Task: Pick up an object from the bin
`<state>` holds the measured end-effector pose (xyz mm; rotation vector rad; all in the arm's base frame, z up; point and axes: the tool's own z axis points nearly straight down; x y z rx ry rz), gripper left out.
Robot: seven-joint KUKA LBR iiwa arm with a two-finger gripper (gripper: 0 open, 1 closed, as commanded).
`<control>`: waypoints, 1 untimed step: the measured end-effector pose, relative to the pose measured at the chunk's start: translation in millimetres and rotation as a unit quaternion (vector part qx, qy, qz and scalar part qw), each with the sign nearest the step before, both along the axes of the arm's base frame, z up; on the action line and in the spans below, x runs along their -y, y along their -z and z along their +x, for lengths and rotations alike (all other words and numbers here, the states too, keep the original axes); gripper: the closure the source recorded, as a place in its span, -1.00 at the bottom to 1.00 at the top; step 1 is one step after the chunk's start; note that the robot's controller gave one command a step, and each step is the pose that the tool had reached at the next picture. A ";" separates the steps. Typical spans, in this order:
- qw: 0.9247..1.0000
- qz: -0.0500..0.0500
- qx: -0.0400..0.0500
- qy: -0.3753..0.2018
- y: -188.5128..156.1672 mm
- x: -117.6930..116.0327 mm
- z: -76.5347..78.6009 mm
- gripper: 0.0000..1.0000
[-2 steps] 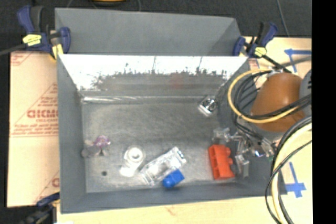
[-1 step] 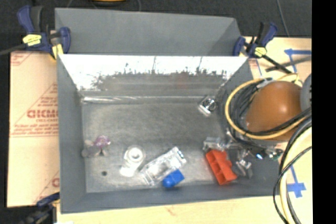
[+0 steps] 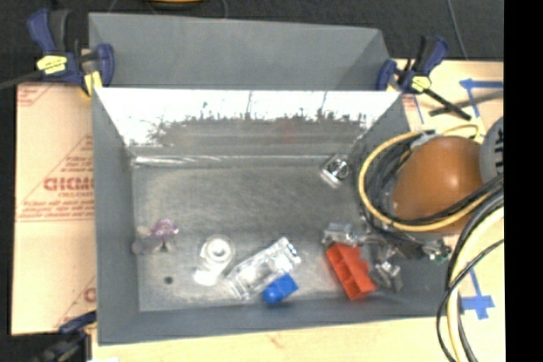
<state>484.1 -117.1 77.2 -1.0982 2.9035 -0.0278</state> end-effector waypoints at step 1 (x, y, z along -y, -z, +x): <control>0.980 -0.002 -0.018 -0.197 6.9 -21.9 5.9 -1.00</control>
Offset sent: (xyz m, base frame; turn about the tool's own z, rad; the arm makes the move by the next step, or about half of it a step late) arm 0.0048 0.0220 -0.0072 -0.3974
